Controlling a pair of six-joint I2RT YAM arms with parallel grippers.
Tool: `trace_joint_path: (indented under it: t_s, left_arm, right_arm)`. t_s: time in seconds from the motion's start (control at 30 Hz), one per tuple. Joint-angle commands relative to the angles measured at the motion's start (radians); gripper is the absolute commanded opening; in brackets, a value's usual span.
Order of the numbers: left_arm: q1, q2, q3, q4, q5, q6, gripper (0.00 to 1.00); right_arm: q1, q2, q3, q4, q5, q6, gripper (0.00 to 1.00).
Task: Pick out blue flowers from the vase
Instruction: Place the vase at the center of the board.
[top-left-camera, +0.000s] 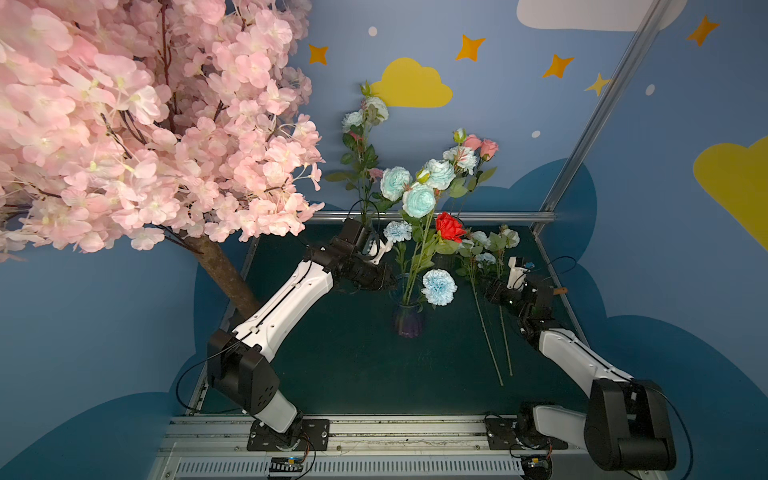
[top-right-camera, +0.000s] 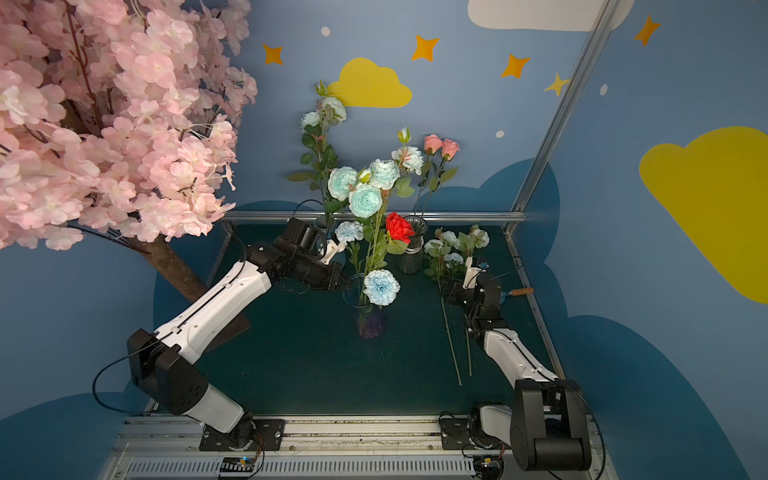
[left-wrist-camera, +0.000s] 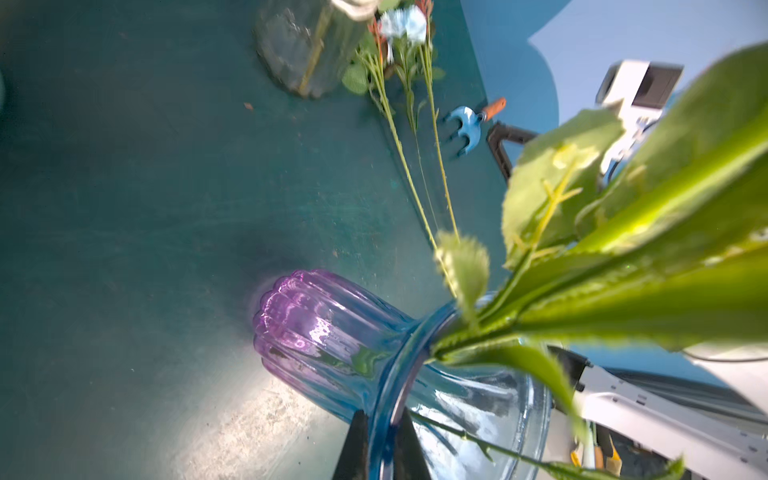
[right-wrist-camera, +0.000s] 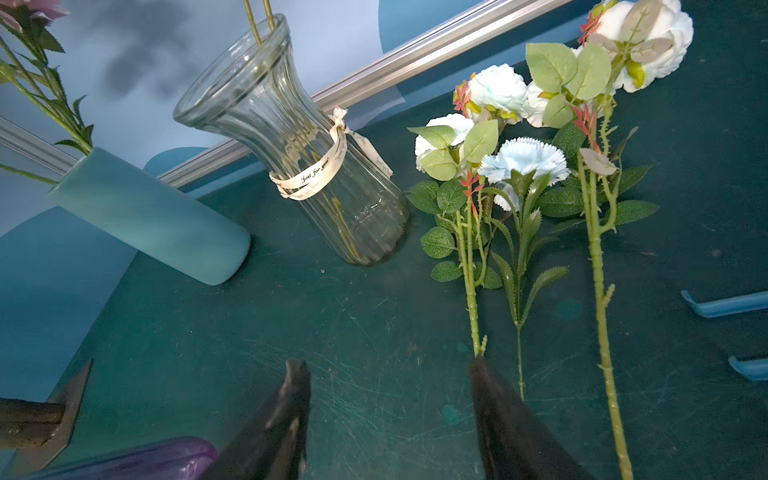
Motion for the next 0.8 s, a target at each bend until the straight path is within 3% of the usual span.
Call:
trace_joint_path:
  t_s: [0.0,0.37,0.77]
  left_arm:
    - [-0.022,-0.07,-0.009,0.119,0.056,-0.002,0.04]
    - [-0.064,-0.084,-0.063,0.136,-0.058,0.036,0.04]
    - [-0.14,-0.157,-0.161,0.265,-0.071,0.022,0.04]
  right_arm:
    - [-0.003,0.009,0.003,0.025,-0.01,0.002,0.62]
    - [-0.002,0.027,0.011,0.026,-0.028,0.005,0.62]
    - [-0.002,0.033,0.015,0.023,-0.035,0.0,0.62]
